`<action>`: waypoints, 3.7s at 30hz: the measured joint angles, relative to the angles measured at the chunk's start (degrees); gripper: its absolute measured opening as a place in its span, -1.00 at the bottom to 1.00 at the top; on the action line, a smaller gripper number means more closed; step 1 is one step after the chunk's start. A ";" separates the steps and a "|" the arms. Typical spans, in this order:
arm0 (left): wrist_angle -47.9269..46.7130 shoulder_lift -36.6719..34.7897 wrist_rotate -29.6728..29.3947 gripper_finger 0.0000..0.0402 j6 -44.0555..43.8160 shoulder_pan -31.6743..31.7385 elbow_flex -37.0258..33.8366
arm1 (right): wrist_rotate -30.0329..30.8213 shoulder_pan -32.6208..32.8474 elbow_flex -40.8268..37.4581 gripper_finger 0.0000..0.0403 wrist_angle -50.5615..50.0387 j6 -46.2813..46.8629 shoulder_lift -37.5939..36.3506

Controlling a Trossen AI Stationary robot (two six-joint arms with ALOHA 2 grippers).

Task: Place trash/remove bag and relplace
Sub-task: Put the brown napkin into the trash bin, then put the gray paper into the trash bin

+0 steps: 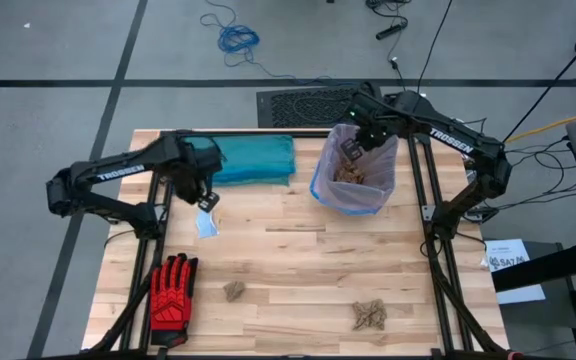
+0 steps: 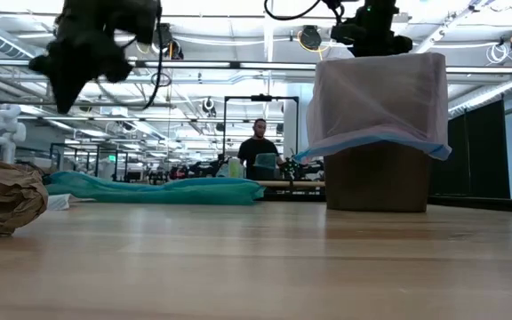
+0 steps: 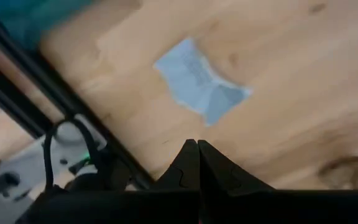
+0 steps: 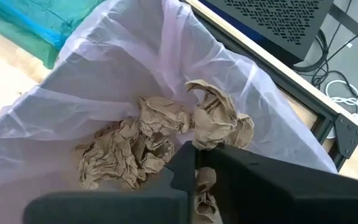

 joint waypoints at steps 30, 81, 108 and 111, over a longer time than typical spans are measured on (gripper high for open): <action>38.04 8.47 5.10 -1.00 -8.77 -0.05 -27.69 | -0.35 1.81 12.63 -0.78 2.67 -2.86 -0.25; 48.33 -25.09 2.67 -1.00 -19.39 -4.59 -30.00 | -31.80 21.67 30.62 -0.22 31.28 11.72 40.55; 42.33 -43.23 -0.45 -1.00 -23.83 -4.57 -30.09 | -23.26 20.01 30.67 0.05 33.32 15.67 54.17; 42.28 -43.23 -0.45 -1.00 -23.81 -4.57 -30.09 | -20.81 19.96 30.67 0.05 31.26 15.53 54.03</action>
